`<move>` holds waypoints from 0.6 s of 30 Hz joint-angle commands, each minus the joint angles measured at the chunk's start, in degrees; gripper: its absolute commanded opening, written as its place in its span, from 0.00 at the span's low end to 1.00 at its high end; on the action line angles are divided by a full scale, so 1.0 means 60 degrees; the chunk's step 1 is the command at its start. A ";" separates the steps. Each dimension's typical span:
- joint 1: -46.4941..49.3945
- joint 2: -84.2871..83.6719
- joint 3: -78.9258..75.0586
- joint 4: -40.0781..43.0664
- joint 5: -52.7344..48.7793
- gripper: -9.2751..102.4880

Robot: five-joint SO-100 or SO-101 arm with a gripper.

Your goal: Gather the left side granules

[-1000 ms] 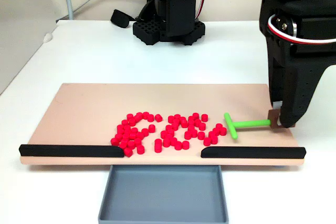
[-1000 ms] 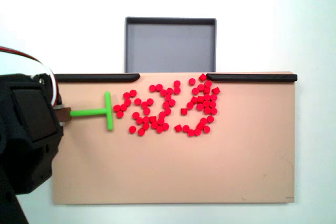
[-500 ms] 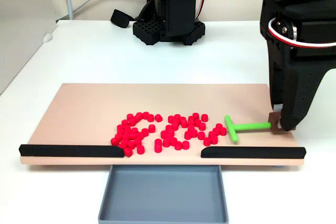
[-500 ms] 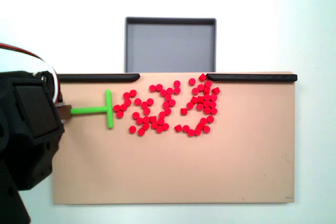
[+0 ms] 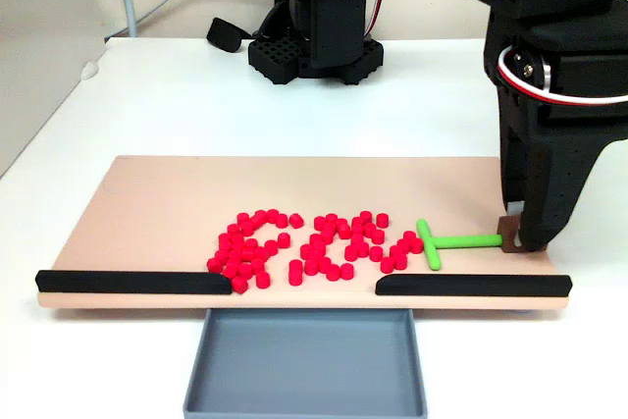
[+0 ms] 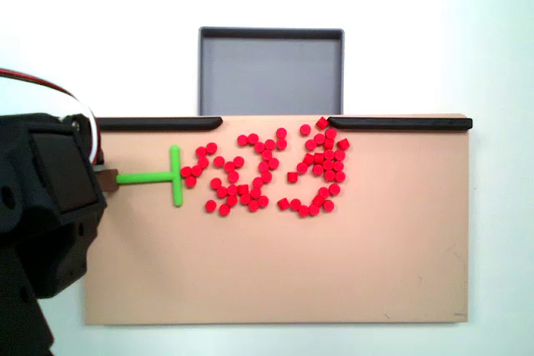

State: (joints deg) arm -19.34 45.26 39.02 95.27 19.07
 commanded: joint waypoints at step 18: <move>0.0146 -0.0103 -0.0293 -0.0044 -0.0029 0.08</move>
State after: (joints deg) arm -19.16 44.47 38.41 95.36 19.07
